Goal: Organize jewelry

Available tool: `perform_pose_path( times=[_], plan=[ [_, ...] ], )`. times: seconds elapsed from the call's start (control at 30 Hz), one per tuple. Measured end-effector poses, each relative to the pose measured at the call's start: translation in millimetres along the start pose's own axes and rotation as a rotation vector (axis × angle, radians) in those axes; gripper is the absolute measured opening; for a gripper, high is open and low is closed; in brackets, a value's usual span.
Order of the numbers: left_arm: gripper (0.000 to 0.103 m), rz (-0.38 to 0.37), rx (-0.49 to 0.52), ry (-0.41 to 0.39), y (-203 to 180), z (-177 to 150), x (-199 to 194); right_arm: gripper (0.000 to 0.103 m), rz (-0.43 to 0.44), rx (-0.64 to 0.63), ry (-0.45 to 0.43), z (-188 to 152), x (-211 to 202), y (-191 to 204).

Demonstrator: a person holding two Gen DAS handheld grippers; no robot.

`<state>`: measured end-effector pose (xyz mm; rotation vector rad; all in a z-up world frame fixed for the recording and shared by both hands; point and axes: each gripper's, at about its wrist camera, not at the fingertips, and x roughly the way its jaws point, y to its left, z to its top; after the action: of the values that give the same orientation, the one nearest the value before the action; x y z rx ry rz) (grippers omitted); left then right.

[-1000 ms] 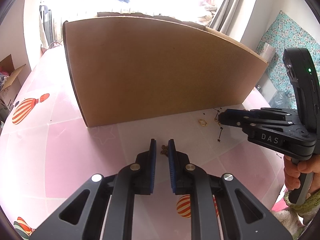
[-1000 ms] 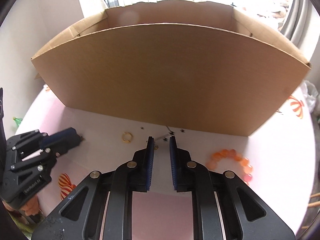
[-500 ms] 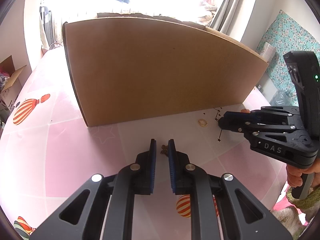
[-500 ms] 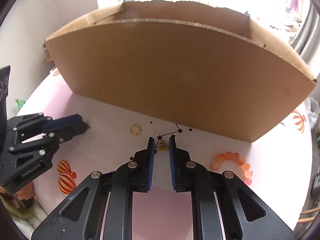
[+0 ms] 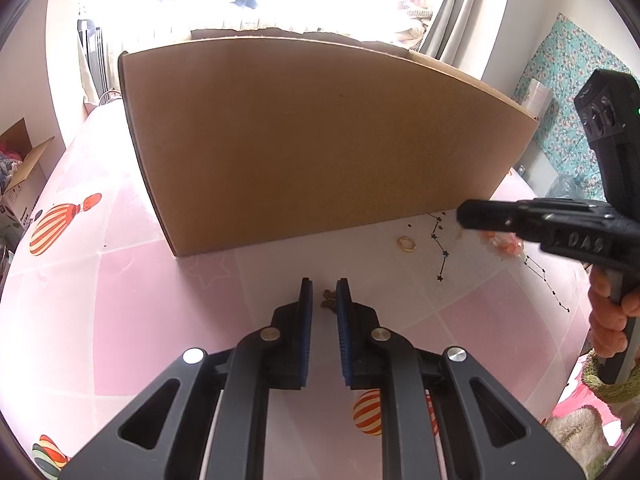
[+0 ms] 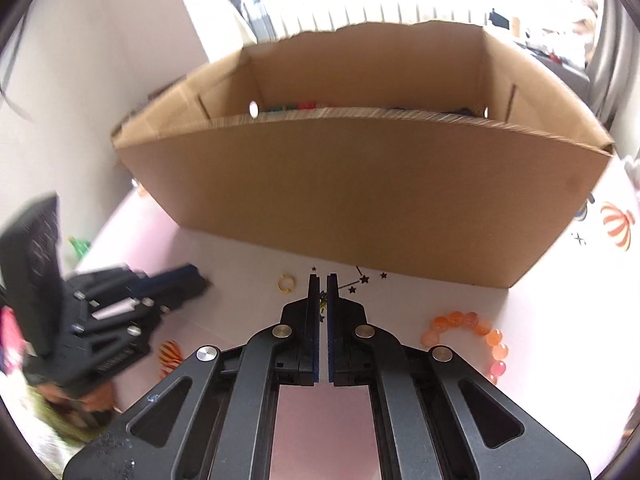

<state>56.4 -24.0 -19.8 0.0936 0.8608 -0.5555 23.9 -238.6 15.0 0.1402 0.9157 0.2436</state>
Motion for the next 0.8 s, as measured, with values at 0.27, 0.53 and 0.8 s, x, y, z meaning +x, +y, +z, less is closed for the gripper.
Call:
perform_pose_path(
  times=[0.27,0.53,0.8],
  plan=[
    [0.000,-0.043,-0.079,-0.014,12.1,-4.4,-1.7,0.001,0.056,0.031,-0.070,14.5,-32.0,-2.5],
    [0.000,-0.045,-0.092,-0.012,13.0,-2.6,-15.6,0.001,0.089,0.027,-0.140,-6.7,-47.3,-13.0],
    [0.027,-0.006,0.005,0.052,-8.7,6.3,1.6,0.001,0.145,0.068,-0.131,-22.5,-39.0,-9.7]
  ],
)
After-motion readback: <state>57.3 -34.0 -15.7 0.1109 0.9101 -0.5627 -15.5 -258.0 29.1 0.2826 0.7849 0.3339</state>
